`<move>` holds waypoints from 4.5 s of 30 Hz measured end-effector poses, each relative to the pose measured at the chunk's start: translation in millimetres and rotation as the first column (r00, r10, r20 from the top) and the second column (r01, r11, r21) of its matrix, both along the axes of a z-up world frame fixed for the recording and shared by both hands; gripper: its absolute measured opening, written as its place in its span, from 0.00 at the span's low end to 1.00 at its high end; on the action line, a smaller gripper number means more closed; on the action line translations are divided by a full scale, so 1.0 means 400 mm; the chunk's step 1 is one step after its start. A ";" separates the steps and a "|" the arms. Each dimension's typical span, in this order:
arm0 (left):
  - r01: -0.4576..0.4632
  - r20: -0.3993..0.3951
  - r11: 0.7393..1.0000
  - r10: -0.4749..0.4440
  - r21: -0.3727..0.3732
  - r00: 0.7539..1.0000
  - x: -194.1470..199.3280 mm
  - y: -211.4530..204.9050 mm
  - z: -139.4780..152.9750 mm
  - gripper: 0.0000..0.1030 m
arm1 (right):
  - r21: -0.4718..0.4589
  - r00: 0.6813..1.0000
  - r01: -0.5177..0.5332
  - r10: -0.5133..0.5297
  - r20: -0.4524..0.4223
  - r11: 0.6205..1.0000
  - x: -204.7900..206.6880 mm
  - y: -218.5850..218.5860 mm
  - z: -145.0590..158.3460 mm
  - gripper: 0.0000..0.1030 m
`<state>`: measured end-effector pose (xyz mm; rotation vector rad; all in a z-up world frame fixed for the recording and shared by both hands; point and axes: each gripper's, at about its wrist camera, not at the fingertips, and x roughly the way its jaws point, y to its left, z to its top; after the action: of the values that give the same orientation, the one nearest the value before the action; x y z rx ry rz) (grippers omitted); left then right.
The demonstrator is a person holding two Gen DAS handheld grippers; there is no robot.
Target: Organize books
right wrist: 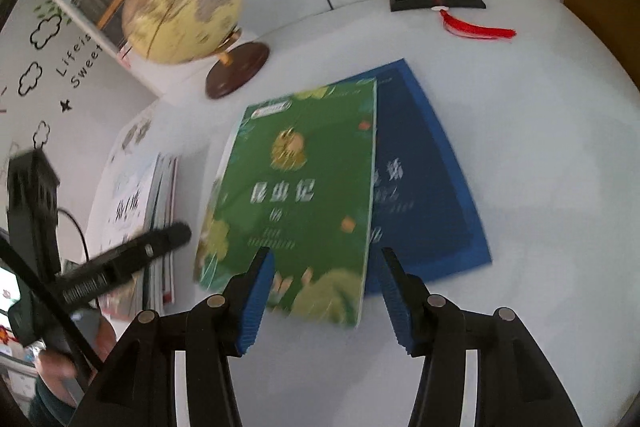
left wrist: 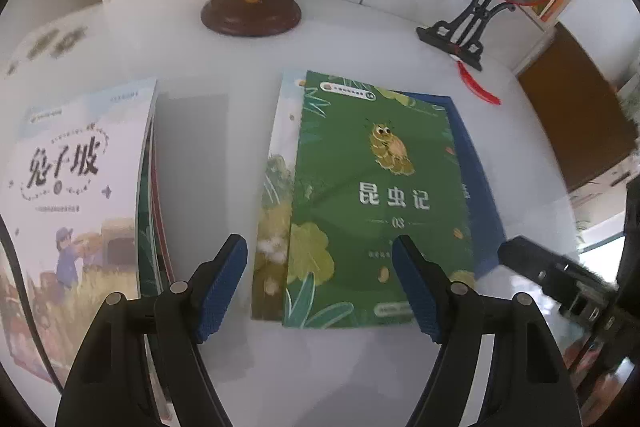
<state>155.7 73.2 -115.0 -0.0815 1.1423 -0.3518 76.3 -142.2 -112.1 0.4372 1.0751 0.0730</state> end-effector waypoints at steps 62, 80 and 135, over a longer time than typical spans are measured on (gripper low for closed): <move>-0.060 -0.137 0.982 0.036 -0.177 0.990 -0.138 -0.059 -0.088 0.71 | 0.018 0.981 -0.162 0.163 -0.102 0.987 -0.032 -0.043 -0.127 0.49; -0.111 -0.061 0.955 0.098 -0.276 0.993 -0.181 -0.054 -0.035 0.69 | 0.090 0.985 -0.154 0.160 -0.060 0.984 -0.058 -0.074 -0.115 0.47; -0.225 -0.216 0.792 0.121 -0.567 0.969 -0.178 -0.127 -0.071 0.11 | 0.648 0.994 -0.034 0.093 -0.057 0.761 -0.043 -0.190 -0.175 0.28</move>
<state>84.5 22.5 -143.3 -0.7788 1.1471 -0.5341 59.2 -218.2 -182.2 1.0412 1.1335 0.5068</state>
